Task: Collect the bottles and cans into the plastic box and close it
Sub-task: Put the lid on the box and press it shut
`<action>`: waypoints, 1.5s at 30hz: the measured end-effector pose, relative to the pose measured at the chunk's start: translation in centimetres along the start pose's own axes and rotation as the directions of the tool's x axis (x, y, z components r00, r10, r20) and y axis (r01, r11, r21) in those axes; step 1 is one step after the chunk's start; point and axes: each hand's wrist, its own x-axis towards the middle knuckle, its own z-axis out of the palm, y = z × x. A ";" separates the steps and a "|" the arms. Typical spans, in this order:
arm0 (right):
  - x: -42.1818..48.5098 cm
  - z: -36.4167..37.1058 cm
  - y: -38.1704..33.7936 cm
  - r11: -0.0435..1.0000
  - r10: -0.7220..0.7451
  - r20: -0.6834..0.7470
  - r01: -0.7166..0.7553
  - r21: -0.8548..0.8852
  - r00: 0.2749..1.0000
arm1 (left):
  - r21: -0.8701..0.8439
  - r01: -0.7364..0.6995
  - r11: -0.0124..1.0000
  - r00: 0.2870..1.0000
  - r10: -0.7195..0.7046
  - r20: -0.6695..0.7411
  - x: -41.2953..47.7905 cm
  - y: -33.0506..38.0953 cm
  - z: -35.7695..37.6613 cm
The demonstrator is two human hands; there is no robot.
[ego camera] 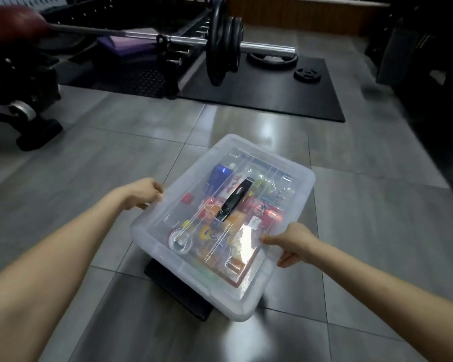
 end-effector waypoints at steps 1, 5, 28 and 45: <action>-0.1 -0.1 -0.1 1.000 0.007 0.012 -0.006 -0.027 1.000 | -0.015 0.007 1.000 1.000 -0.007 -0.001 0.2 -0.3 0.1; 0.7 -1.7 -0.4 0.921 0.013 -0.016 -0.019 -0.390 1.000 | -0.084 0.035 0.996 0.999 -0.034 0.010 1.1 -0.9 0.2; 10.6 -0.2 -8.1 0.653 -0.452 -0.075 0.272 -0.707 0.889 | 0.232 0.193 0.953 0.874 -0.059 -0.482 7.8 -4.2 -5.6; 14.8 8.6 -16.1 0.701 -0.578 0.015 0.506 -0.503 0.816 | 0.446 0.204 0.871 0.896 0.017 -0.444 7.4 -8.1 -6.4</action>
